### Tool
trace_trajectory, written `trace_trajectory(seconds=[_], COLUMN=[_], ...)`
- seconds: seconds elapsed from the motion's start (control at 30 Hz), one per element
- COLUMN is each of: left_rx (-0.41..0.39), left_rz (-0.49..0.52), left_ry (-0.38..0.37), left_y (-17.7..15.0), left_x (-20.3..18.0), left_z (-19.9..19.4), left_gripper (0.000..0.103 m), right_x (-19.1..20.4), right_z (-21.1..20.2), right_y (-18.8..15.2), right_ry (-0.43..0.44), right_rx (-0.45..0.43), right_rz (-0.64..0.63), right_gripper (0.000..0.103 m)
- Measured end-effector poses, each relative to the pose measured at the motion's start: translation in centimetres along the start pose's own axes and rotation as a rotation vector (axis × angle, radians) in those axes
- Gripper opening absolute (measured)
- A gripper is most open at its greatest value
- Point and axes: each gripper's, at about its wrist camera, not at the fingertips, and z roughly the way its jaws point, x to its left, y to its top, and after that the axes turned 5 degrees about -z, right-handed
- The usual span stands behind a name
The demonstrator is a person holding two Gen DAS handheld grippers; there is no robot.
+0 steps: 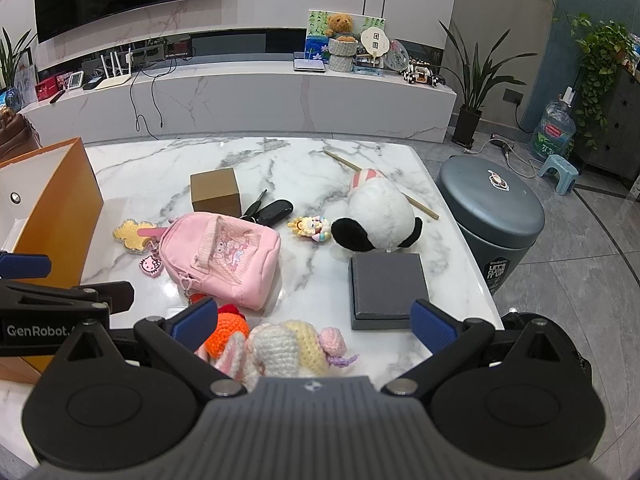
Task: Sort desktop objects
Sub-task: 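Move both tools toward the table objects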
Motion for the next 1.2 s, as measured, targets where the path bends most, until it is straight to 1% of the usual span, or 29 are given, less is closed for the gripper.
trace_trajectory(seconds=[0.27, 0.37, 0.43, 0.5, 0.57, 0.63, 0.77, 0.93, 1.07, 1.2], left_rx=[0.005, 0.012, 0.014, 0.024, 0.033, 0.038, 0.045, 0.063, 0.090, 0.113], left_rz=[0.000, 0.024, 0.039, 0.052, 0.059, 0.065, 0.080, 0.093, 0.097, 0.104], left_ry=[-0.008, -0.014, -0.013, -0.012, -0.013, -0.015, -0.011, -0.008, -0.013, -0.012], left_y=[0.0, -0.1, -0.4, -0.6, -0.7, -0.8, -1.1, -1.5, -2.0, -2.5], left_x=[0.0, -0.3, -0.5, -0.8, -1.0, -1.2, -1.8, -2.3, -2.5, -2.7], left_z=[0.0, -0.1, -0.1, 0.1, 0.3, 0.5, 0.8, 1.4, 2.2, 2.9], left_gripper=[0.103, 0.103, 0.103, 0.103, 0.103, 0.103, 0.103, 0.103, 0.103, 0.103], right_x=[-0.1, -1.4, -2.5, -3.2, -3.4, -3.4, -3.5, -3.6, -3.9, -4.0], right_z=[0.2, 0.2, 0.1, -0.1, -0.3, -0.2, -0.2, -0.1, 0.5, 1.6], right_y=[-0.1, 0.4, 0.5, 0.5, 0.4, 0.5, 0.6, 0.7, 0.3, -0.1], right_ry=[0.008, 0.007, 0.029, 0.049, 0.038, 0.024, 0.032, 0.036, 0.050, 0.066], right_rx=[0.003, -0.021, -0.040, -0.067, -0.087, -0.084, -0.071, -0.077, -0.076, -0.087], right_rz=[-0.009, 0.020, 0.047, 0.050, 0.030, 0.017, 0.015, 0.003, 0.005, -0.033], right_gripper=[0.102, 0.102, 0.102, 0.102, 0.102, 0.102, 0.102, 0.102, 0.102, 0.102])
